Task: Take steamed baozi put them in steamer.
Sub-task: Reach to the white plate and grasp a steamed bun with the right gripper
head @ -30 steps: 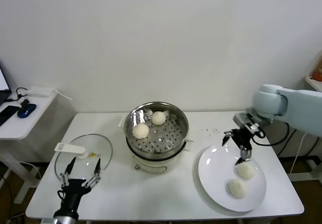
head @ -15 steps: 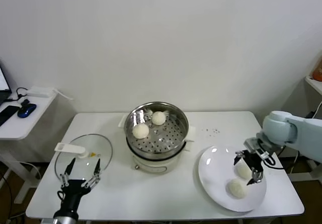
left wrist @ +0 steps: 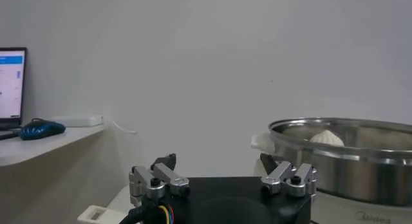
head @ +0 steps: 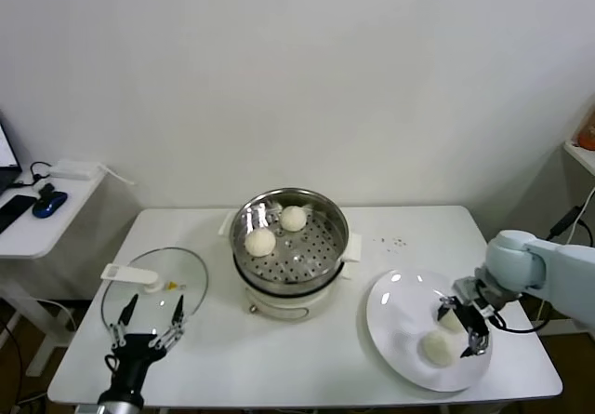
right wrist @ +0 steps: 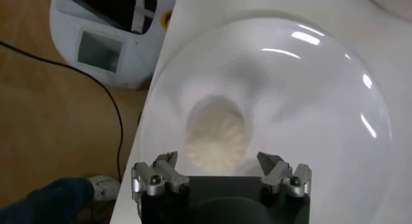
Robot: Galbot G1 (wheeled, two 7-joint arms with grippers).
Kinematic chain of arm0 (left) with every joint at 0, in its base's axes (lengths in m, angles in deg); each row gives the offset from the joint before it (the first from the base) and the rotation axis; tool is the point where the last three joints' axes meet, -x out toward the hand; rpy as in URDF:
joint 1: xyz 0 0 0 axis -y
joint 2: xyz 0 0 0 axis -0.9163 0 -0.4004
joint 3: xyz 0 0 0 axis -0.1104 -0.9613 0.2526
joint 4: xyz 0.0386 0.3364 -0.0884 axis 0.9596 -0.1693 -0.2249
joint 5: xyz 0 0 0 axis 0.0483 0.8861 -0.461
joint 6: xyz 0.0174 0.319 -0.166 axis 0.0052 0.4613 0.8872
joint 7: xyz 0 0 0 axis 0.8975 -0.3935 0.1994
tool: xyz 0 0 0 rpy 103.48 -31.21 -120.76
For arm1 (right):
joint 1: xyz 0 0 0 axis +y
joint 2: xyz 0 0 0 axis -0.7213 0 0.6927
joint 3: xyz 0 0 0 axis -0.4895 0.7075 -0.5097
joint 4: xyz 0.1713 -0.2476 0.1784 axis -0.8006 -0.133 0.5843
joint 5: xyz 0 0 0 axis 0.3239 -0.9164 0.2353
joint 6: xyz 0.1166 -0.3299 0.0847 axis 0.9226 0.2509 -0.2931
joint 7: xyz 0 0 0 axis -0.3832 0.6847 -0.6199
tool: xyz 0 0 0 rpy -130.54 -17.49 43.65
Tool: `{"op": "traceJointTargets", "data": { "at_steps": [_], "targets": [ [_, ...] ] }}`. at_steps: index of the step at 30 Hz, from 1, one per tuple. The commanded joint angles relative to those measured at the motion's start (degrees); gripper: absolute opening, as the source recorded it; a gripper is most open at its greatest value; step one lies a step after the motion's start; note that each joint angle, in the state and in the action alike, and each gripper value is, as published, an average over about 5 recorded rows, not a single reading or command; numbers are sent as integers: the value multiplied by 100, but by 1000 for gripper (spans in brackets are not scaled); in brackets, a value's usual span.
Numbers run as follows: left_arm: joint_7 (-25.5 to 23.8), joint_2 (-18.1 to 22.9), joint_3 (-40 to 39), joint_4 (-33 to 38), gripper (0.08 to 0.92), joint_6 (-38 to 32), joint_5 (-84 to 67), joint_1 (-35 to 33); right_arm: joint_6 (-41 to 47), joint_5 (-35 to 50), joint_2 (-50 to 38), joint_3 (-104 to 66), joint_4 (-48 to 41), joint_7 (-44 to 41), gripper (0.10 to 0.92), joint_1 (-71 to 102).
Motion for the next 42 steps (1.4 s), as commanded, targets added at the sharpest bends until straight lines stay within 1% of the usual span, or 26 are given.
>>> {"op": "traceJointTargets", "data": {
  "at_steps": [1,13,28,31,36,42],
  "targets": [
    [-2,7,-6,-16,823,-4,-8,12,54,-131,11,-389,-144,92,823,659],
    [1,15,13,-74,823,-2,-5,38,120,-96,350,-622,-336,184,823,948],
    [3,12,2,-130,823,28,-3,111,152,-103,376,-738,-420,39,821,1018],
    [3,16,1,-136,823,27,-2,109,154,-99,373,-743,-425,31,799,1014],
    [4,21,1,-135,823,25,-2,110,154,-94,361,-747,-419,21,710,1016],
    [2,21,4,-127,823,34,-4,117,153,-58,352,-770,-400,-7,688,972]
  ]
}}
